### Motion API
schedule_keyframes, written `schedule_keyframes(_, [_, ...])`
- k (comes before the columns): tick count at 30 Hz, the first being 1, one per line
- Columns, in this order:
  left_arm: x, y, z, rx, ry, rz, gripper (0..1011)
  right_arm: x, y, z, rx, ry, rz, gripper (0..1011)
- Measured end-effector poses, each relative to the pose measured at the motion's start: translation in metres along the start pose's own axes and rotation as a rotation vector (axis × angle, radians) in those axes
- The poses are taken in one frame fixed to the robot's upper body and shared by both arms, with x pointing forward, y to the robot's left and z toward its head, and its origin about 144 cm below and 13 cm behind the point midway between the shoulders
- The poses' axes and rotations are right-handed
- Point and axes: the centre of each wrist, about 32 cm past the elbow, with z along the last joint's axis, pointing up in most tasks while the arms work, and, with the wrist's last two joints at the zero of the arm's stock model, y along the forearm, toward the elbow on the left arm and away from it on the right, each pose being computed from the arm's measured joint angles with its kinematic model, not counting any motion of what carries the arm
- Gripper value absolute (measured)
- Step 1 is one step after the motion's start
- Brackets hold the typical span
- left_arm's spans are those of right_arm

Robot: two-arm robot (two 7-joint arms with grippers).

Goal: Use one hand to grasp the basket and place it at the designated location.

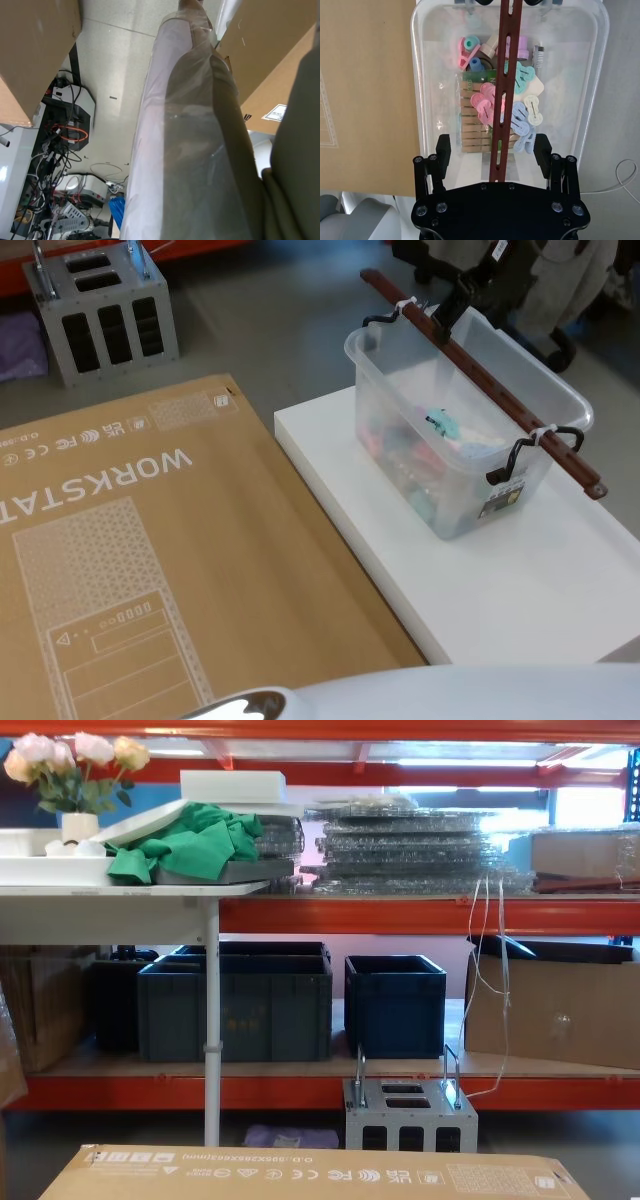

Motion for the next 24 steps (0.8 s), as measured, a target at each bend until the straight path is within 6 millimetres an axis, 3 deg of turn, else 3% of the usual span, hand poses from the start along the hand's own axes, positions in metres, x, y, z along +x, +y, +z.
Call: schedule_keyframes(24, [0.0000,0.0000,0.0000,0.000,0.000,0.000,0,0.0000,0.0000,0.0000,0.000,0.000,0.000,1001])
